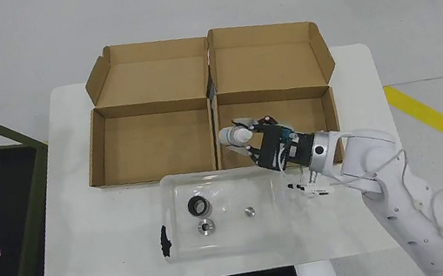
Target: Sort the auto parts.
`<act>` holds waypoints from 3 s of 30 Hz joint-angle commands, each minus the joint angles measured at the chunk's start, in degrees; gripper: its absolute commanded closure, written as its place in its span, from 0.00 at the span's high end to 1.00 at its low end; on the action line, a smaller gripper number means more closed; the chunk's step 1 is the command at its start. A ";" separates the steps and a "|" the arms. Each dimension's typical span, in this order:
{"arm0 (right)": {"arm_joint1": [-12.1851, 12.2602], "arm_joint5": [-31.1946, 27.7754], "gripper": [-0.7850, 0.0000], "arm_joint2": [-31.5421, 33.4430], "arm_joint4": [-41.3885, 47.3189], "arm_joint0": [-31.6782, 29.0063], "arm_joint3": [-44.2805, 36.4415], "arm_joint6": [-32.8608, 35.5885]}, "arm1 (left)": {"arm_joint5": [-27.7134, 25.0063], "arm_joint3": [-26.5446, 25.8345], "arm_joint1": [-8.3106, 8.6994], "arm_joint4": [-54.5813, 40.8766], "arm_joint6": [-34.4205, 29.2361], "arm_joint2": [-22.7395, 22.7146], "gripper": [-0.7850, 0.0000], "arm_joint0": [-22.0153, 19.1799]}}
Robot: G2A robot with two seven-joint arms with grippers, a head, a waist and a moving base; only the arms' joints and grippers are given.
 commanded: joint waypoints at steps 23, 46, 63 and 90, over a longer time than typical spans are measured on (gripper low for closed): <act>-2.29 1.37 0.00 -7.56 8.60 13.84 23.61 4.54 | 0.00 0.00 0.00 0.00 0.00 0.00 1.00 0.00; -4.22 5.25 0.84 -12.17 7.19 18.98 33.69 3.53 | 0.00 0.00 0.00 0.00 0.00 0.00 1.00 0.00; -1.54 2.22 1.00 -4.00 6.89 10.04 12.25 6.52 | 0.00 0.00 0.00 0.00 0.00 0.00 1.00 0.00; 1.08 -8.34 1.00 -6.48 7.80 -2.63 -7.30 22.41 | 0.00 0.00 0.00 0.00 0.00 0.00 1.00 0.00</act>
